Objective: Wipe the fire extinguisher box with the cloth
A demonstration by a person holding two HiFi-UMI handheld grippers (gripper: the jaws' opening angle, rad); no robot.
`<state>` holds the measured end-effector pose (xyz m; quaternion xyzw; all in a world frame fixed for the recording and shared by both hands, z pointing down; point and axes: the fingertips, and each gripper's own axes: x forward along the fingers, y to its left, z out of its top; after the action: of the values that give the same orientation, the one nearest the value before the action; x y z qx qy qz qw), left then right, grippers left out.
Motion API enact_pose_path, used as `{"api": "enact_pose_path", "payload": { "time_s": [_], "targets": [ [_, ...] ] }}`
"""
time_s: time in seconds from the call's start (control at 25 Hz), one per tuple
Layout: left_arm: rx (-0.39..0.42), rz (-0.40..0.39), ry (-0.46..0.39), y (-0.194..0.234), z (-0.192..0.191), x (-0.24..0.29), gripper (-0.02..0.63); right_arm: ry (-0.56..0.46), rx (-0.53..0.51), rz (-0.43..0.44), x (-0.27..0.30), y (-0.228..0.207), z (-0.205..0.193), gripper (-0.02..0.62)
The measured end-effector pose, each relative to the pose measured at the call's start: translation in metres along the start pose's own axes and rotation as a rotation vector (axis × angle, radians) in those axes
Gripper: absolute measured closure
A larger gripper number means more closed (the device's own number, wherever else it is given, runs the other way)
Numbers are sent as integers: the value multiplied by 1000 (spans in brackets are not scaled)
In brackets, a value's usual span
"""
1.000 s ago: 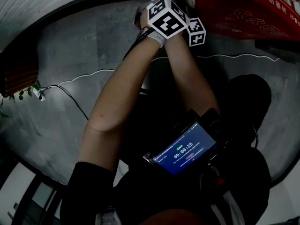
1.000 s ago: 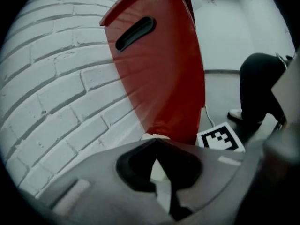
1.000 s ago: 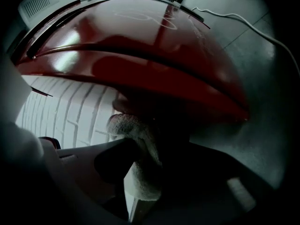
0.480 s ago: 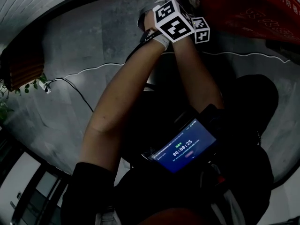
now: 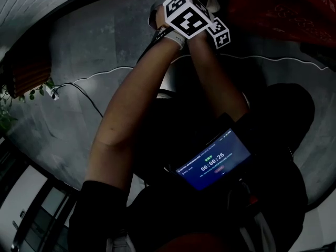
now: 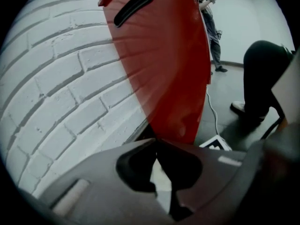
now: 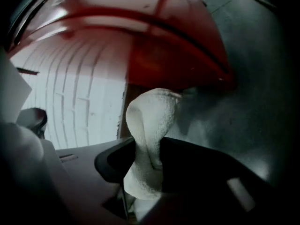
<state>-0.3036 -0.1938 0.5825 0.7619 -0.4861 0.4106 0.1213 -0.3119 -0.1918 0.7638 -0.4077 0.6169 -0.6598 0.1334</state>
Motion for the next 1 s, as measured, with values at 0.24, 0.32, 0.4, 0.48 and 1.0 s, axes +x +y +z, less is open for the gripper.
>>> {"api": "enact_pose_path", "payload": {
  "time_s": [0.24, 0.32, 0.4, 0.48, 1.0],
  "targets": [
    [-99, 103, -20, 40, -1, -17, 603, 130, -411, 196, -17, 90, -34, 442],
    [-142, 146, -38, 60, -10, -25, 603, 136, -589, 221, -19, 107, -40, 442],
    [-185, 189, -73, 77, -17, -36, 603, 135, -713, 242, -23, 118, -44, 442],
    [-208, 218, -111, 82, -17, -50, 603, 121, -809, 274, -39, 136, -42, 440],
    [-279, 267, -419, 44, 57, -127, 603, 22, -1294, 538, -180, 237, 6, 436]
  ]
}}
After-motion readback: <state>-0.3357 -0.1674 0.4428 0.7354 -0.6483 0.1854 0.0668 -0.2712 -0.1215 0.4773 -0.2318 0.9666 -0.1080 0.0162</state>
